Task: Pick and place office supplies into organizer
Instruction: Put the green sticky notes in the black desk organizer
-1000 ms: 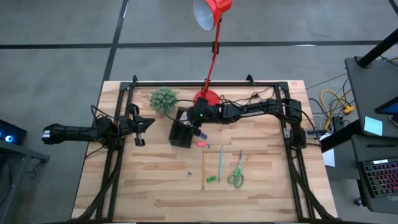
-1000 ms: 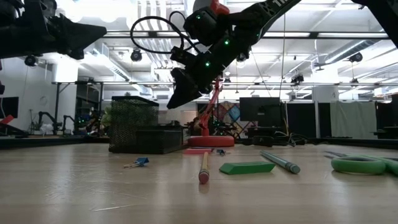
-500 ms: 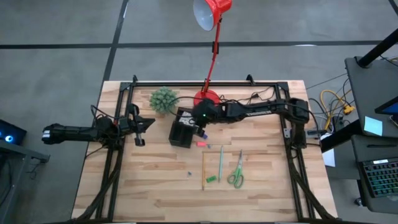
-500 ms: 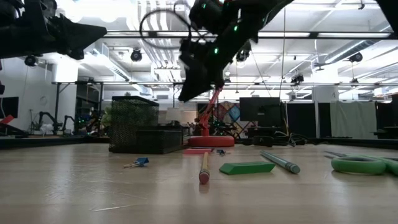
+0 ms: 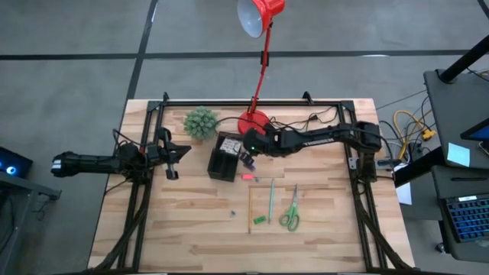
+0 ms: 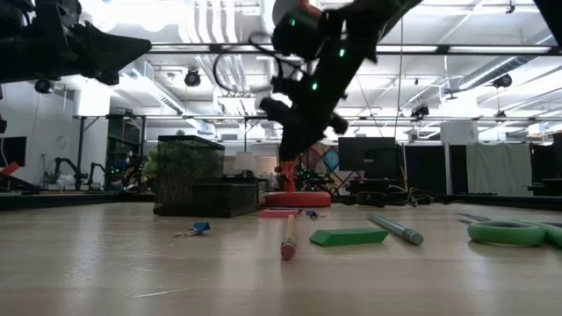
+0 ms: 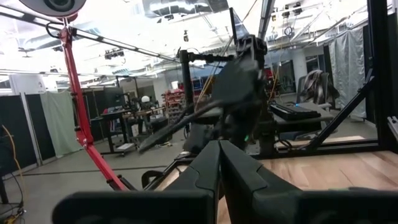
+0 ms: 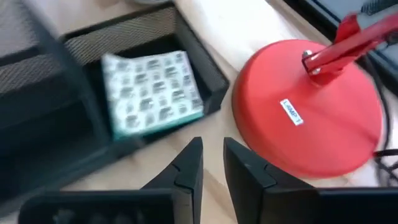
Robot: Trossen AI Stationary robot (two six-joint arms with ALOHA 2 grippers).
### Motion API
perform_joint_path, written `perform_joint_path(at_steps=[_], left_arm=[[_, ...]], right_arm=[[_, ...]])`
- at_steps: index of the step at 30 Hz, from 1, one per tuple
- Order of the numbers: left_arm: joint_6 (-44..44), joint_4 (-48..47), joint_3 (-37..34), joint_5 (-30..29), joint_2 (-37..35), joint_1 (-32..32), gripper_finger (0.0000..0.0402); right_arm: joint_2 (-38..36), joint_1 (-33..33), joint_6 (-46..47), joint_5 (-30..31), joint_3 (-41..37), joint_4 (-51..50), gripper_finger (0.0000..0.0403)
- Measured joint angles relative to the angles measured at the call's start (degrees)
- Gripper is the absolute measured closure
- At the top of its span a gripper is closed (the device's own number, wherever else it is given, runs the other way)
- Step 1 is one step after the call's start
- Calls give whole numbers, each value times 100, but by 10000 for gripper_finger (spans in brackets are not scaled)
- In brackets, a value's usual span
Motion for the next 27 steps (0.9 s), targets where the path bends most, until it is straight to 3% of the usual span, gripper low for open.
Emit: perform_joint_path(at_steps=[5,16,27], left_arm=[[-2,-2,0,1,1,-2,402],[-2,-22,0,-1,3,0,402],[-2,-46,0,-1,-1,-2,402]], right_arm=[[448,-108,98,-7,-63,677,349],[580,-147,427,-5,-96,896,391],[935,-145,713,-29,-76,1227,394]])
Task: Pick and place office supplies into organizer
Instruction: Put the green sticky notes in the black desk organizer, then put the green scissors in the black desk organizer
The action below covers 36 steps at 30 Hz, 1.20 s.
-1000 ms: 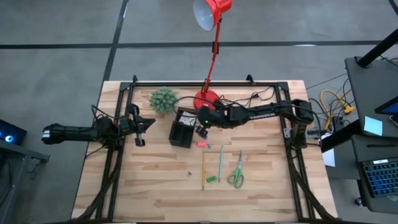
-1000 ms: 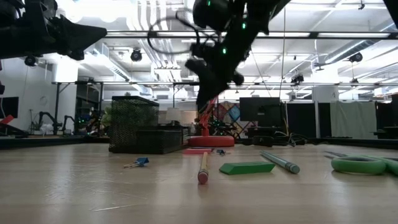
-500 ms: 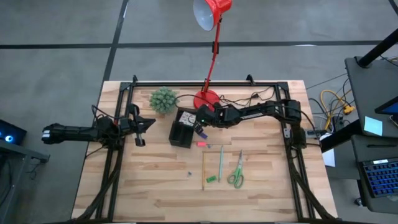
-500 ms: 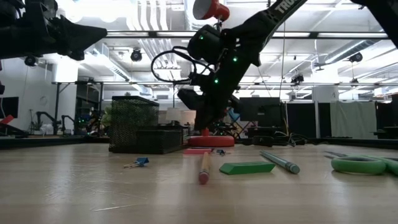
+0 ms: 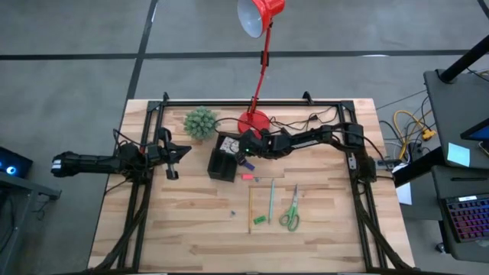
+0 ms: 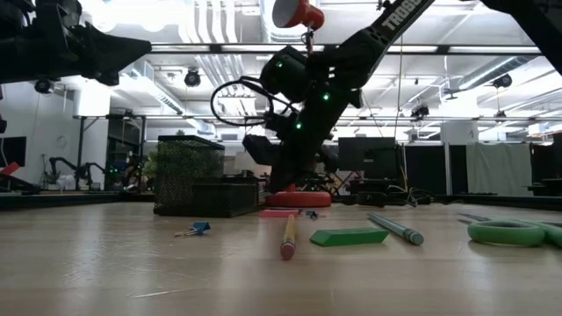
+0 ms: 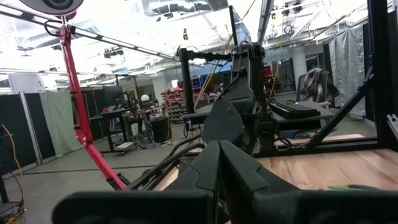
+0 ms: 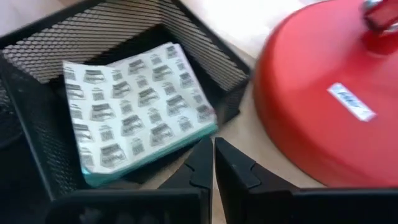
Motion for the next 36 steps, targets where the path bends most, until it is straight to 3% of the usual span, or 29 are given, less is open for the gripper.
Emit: perform_joint_path(at_steps=[13,22,31,36], left_arm=[[0,2,0,0,-2,1,402],[-2,3,0,0,3,1,402],[0,6,0,2,-15,1,402],[-2,3,0,1,16,2,402]], right_arm=[[67,-13,-170,-281,41,381,394],[-66,-11,-196,-271,44,118,394],[-1062,51,-199,-212,40,-624,394],[-1786,480,-451,223,-68,-920,394]])
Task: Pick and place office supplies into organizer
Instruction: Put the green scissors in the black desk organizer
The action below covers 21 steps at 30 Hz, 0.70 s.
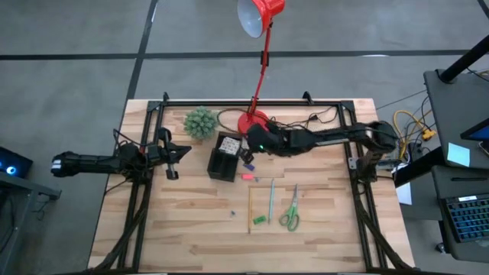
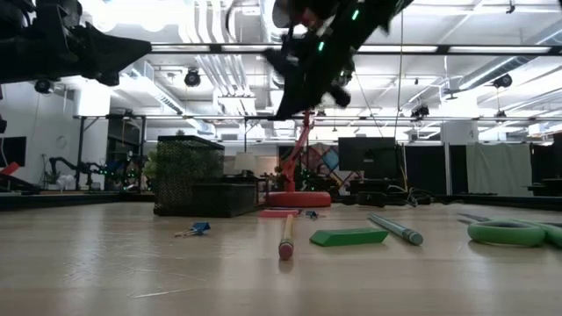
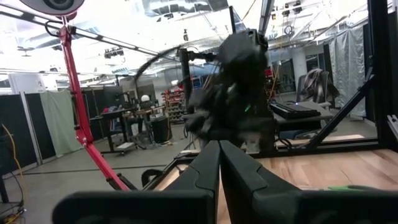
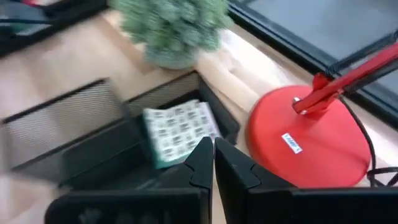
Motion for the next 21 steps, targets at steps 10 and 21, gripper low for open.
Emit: perform_joint_path(at_steps=[10,21], left_arm=[[4,0,0,-4,13,0,402],[7,198,0,-3,-21,0,402]], right_arm=[[-1359,1538,184,822,-988,-175,394],[-1946,2768,-176,2658,-2648,1674,394]])
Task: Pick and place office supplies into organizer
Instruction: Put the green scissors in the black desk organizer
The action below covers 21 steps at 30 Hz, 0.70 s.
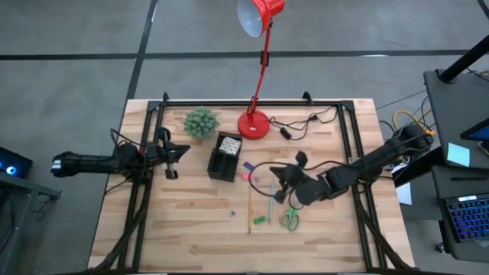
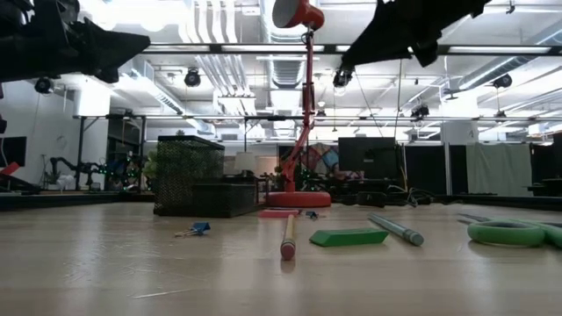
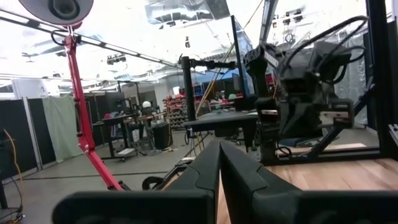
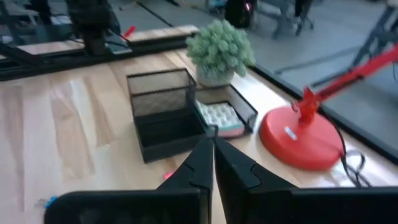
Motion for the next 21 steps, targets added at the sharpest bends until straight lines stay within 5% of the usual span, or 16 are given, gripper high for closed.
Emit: perform_joint_path(at_steps=[5,12,15,21], left_arm=[[0,20,0,0,5,0,402],[2,19,0,0,48,-1,402],[2,22,0,0,45,-2,402],[2,60,0,-2,48,0,402]], right_arm=[[-26,-2,-1140,-306,-296,1362,394],[-367,-122,-2830,-2138,-1037,3423,394],[-689,-432,-2845,-2655,-1581,3864,394],[-1337,-1262,-2710,-2686,-2587,3950,394]])
